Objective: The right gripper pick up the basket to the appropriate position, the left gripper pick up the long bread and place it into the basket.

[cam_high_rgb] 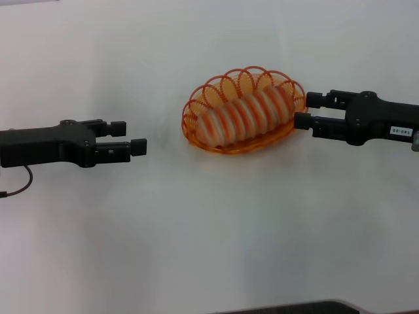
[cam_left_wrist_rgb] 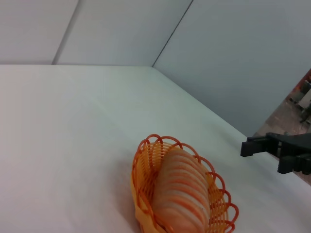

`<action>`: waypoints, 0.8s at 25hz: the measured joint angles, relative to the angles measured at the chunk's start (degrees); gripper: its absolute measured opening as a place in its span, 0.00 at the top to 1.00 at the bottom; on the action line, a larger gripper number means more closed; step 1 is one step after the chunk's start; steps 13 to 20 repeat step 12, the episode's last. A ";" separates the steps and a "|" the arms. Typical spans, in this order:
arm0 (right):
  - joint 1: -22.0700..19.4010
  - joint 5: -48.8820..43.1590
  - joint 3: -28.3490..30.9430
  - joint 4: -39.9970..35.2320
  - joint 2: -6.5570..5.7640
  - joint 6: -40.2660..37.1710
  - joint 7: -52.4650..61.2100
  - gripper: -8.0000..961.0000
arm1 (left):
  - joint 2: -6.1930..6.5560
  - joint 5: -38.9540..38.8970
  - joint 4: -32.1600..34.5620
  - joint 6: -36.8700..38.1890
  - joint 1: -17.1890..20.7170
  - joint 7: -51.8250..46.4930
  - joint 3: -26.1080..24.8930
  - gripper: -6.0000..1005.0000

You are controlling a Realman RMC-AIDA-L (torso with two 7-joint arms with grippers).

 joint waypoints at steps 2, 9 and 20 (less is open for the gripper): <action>0.10 0.00 -0.09 0.22 0.00 0.11 0.01 0.27 | 0.01 0.01 -0.10 0.02 -0.08 0.01 0.11 0.18; 0.34 0.00 -0.12 0.27 0.08 0.13 0.04 0.27 | 0.04 0.03 -0.18 0.09 -0.16 0.05 -0.04 0.18; 0.48 0.02 -0.12 0.26 0.08 0.12 0.04 0.27 | 0.04 0.03 -0.20 0.35 -0.30 0.06 -0.06 0.18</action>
